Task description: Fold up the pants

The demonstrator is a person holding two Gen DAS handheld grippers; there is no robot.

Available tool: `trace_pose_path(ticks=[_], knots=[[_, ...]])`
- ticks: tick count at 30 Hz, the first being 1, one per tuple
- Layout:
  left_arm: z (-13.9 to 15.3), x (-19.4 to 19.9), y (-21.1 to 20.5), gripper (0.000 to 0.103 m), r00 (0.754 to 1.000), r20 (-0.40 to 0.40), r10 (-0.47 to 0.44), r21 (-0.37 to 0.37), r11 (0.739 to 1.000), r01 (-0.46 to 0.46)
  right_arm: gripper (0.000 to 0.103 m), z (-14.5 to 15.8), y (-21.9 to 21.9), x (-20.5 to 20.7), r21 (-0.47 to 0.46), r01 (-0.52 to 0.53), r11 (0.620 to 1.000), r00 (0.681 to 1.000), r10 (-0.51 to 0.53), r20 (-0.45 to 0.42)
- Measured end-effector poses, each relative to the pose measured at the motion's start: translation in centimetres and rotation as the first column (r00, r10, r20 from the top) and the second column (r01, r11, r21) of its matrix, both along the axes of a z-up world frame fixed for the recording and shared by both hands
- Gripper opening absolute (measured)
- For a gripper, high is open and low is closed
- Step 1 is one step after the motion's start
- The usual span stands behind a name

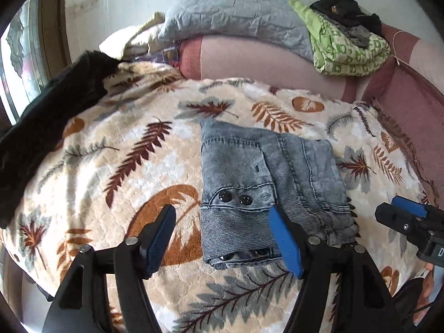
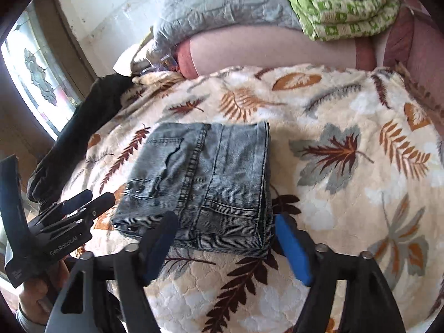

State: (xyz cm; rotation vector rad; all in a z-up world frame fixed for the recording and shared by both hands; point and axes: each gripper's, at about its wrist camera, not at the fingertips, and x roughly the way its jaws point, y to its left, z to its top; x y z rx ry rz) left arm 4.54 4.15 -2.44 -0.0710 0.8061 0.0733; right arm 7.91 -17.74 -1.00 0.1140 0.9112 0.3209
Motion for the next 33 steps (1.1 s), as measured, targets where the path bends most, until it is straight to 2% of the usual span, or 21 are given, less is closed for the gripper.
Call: trace_pose_path(ticks=[1,3,8,17,19,21,24,33], knots=[[0.8,-0.8,-0.3,0.082,1.000,0.022,0.008,0.009,1.000,-0.008,0.088,0.8,0.1,-0.9,-0.008,-0.002,1.000,1.000,0.002,0.029],[2.2,-2.2,-0.8,0.083,0.998,0.062,0.007,0.002,1.000,-0.007,0.094,2.0,0.4,-2.6,-0.031,0.002,1.000,0.998,0.000,0.063],[3.9,-4.2,-1.4,0.083,0.997,0.073,0.023,-0.021,1.000,-0.022,0.102,3.5,1.0,-5.4,-0.098,0.045,0.994,0.992,-0.033,0.125],[4.9,-6.0,-1.5,0.084,0.995,0.089,0.038,-0.001,0.999,-0.038,0.103,3.7,1.8,-7.7,-0.208,0.058,0.977,0.986,-0.023,0.168],[5.2,-6.4,-1.4,0.093,0.995,0.095,0.037,0.008,0.999,-0.038,0.103,3.7,2.0,-7.9,-0.222,0.054,0.974,0.985,-0.016,0.169],[5.5,-6.9,-1.2,0.093,0.993,0.107,0.042,0.007,0.999,-0.043,0.103,3.8,2.2,-8.3,-0.241,0.053,0.969,0.984,-0.010,0.177],[5.6,-7.0,-0.9,0.094,0.994,0.097,0.041,-0.014,0.999,-0.039,0.103,4.0,2.2,-8.9,-0.241,0.043,0.969,0.984,0.001,0.178],[5.9,-7.1,-1.2,0.094,0.996,0.084,0.029,-0.006,1.000,-0.028,0.103,4.4,2.0,-9.1,-0.244,0.045,0.969,0.983,0.000,0.181]])
